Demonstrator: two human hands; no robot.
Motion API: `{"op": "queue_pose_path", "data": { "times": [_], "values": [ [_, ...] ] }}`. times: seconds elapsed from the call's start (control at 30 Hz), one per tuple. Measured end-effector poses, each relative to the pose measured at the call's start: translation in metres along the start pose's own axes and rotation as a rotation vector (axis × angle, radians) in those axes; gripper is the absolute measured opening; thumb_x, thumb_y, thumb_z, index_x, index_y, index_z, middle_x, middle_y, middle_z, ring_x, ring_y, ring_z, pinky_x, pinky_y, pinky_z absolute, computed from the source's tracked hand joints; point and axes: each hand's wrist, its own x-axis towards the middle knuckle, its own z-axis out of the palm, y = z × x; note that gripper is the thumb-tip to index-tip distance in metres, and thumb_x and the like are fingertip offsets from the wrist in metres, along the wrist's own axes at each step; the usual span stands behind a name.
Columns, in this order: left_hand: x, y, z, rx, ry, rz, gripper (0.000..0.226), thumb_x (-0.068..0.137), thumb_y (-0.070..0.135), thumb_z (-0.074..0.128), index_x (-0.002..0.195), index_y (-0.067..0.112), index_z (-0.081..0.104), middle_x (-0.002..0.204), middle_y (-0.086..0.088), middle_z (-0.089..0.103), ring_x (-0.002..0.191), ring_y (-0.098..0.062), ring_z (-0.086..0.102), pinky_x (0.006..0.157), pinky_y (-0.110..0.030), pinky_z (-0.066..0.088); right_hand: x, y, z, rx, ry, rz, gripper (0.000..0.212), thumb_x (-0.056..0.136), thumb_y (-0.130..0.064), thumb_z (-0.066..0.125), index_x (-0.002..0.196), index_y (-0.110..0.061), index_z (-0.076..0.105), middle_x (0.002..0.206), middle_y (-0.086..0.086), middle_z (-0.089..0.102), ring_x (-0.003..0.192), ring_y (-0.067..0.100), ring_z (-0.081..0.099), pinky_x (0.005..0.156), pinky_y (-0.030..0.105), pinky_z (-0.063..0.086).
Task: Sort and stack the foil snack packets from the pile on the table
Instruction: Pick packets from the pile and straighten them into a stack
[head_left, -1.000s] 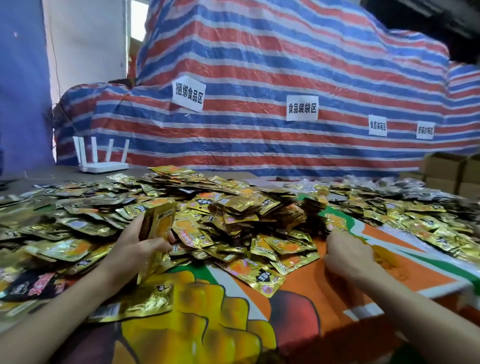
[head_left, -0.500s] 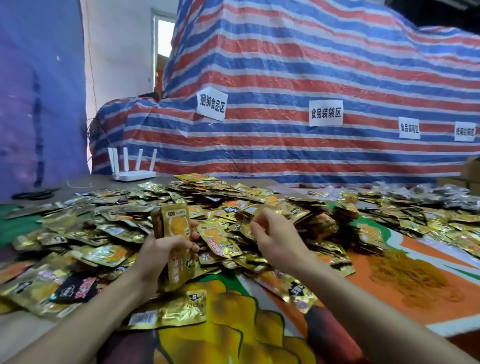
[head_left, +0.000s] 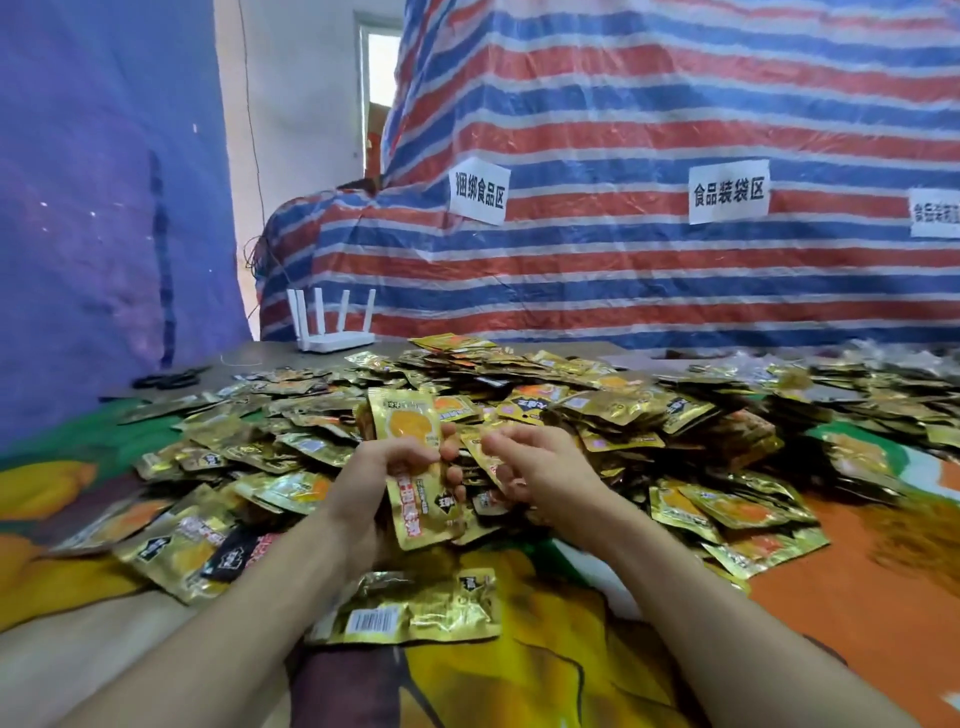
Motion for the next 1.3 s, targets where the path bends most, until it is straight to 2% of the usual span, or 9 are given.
{"op": "queue_pose_path", "data": {
  "times": [0.2, 0.3, 0.4, 0.53, 0.7, 0.8, 0.93, 1.07, 1.3],
  "values": [
    [-0.003, 0.008, -0.005, -0.165, -0.169, 0.009, 0.040, 0.073, 0.002, 0.051, 0.113, 0.004, 0.054, 0.082, -0.007, 0.053, 0.071, -0.021, 0.055, 0.075, -0.037, 0.050, -0.008, -0.020, -0.014, 0.589, -0.313, 0.107, 0.015, 0.078, -0.016, 0.051, 0.066, -0.014, 0.060, 0.079, 0.005, 0.064, 0.078, 0.019, 0.061, 0.078, 0.032, 0.040],
    [-0.005, 0.006, -0.002, -0.165, -0.206, -0.034, 0.036, 0.073, 0.001, 0.051, 0.109, 0.005, 0.055, 0.083, -0.007, 0.053, 0.072, -0.020, 0.055, 0.075, -0.036, 0.049, -0.010, -0.021, -0.016, 0.828, -0.293, 0.067, 0.009, 0.078, -0.009, 0.044, 0.077, -0.010, 0.053, 0.070, 0.006, 0.052, 0.074, 0.025, 0.062, 0.095, 0.041, 0.050],
    [-0.004, 0.005, -0.003, -0.171, -0.198, -0.042, 0.032, 0.078, 0.002, 0.047, 0.109, 0.006, 0.056, 0.085, -0.007, 0.054, 0.072, -0.020, 0.056, 0.074, -0.036, 0.050, -0.008, -0.019, -0.019, 0.995, -0.292, 0.040, 0.033, 0.078, 0.000, 0.049, 0.107, 0.001, 0.066, 0.070, 0.003, 0.056, 0.057, 0.018, 0.057, 0.081, 0.043, 0.060],
    [0.000, 0.002, 0.000, -0.113, 0.010, -0.036, 0.038, 0.070, 0.005, 0.056, 0.107, 0.002, 0.066, 0.084, -0.013, 0.064, 0.067, -0.023, 0.061, 0.067, -0.036, 0.055, -0.004, -0.017, -0.011, 0.748, -0.211, 0.048, 0.042, 0.093, 0.009, 0.051, 0.122, -0.016, 0.070, 0.107, 0.009, 0.077, 0.072, 0.018, 0.074, 0.064, 0.028, 0.061],
    [0.007, 0.007, -0.007, -0.190, 0.339, 0.244, 0.011, 0.088, 0.009, 0.048, 0.093, 0.009, 0.057, 0.082, -0.011, 0.063, 0.073, -0.025, 0.063, 0.072, -0.040, 0.056, -0.010, -0.009, 0.004, 0.523, -0.086, 0.077, 0.058, 0.084, 0.019, 0.064, 0.131, -0.017, 0.065, 0.117, 0.022, 0.069, 0.095, 0.036, 0.075, 0.067, 0.041, 0.062],
    [0.007, 0.010, -0.012, -0.115, 0.441, 0.322, 0.026, 0.096, 0.020, 0.046, 0.092, 0.011, 0.070, 0.094, -0.015, 0.074, 0.086, -0.031, 0.072, 0.076, -0.042, 0.059, -0.017, -0.007, 0.021, 0.434, -0.140, 0.099, 0.066, 0.078, 0.016, 0.075, 0.129, -0.025, 0.066, 0.125, 0.021, 0.059, 0.094, 0.029, 0.076, 0.073, 0.044, 0.063],
    [0.007, 0.008, -0.006, -0.090, 0.416, 0.292, 0.027, 0.098, 0.023, 0.047, 0.099, 0.015, 0.072, 0.090, -0.015, 0.076, 0.076, -0.031, 0.075, 0.057, -0.038, 0.060, -0.023, -0.005, 0.046, 0.388, -0.184, 0.080, 0.072, 0.072, 0.009, 0.083, 0.128, -0.033, 0.064, 0.128, 0.016, 0.052, 0.099, 0.026, 0.072, 0.079, 0.042, 0.063],
    [0.008, 0.005, 0.001, 0.001, 0.438, 0.214, 0.025, 0.094, 0.026, 0.058, 0.106, 0.007, 0.070, 0.104, -0.020, 0.075, 0.089, -0.035, 0.073, 0.082, -0.045, 0.057, -0.023, -0.003, 0.046, 0.418, -0.135, 0.028, 0.070, 0.071, 0.004, 0.086, 0.124, -0.036, 0.065, 0.132, 0.018, 0.051, 0.108, 0.032, 0.068, 0.084, 0.040, 0.062],
    [0.002, -0.010, 0.011, 0.159, 0.388, 0.137, 0.042, 0.079, 0.028, 0.078, 0.104, -0.004, 0.069, 0.078, -0.016, 0.073, 0.064, -0.027, 0.071, 0.052, -0.031, 0.055, -0.017, 0.004, 0.040, 0.395, -0.172, -0.055, 0.103, 0.054, -0.013, 0.094, 0.140, -0.047, 0.049, 0.128, -0.006, 0.054, 0.106, 0.032, 0.072, 0.094, 0.047, 0.058]
  ]
}}
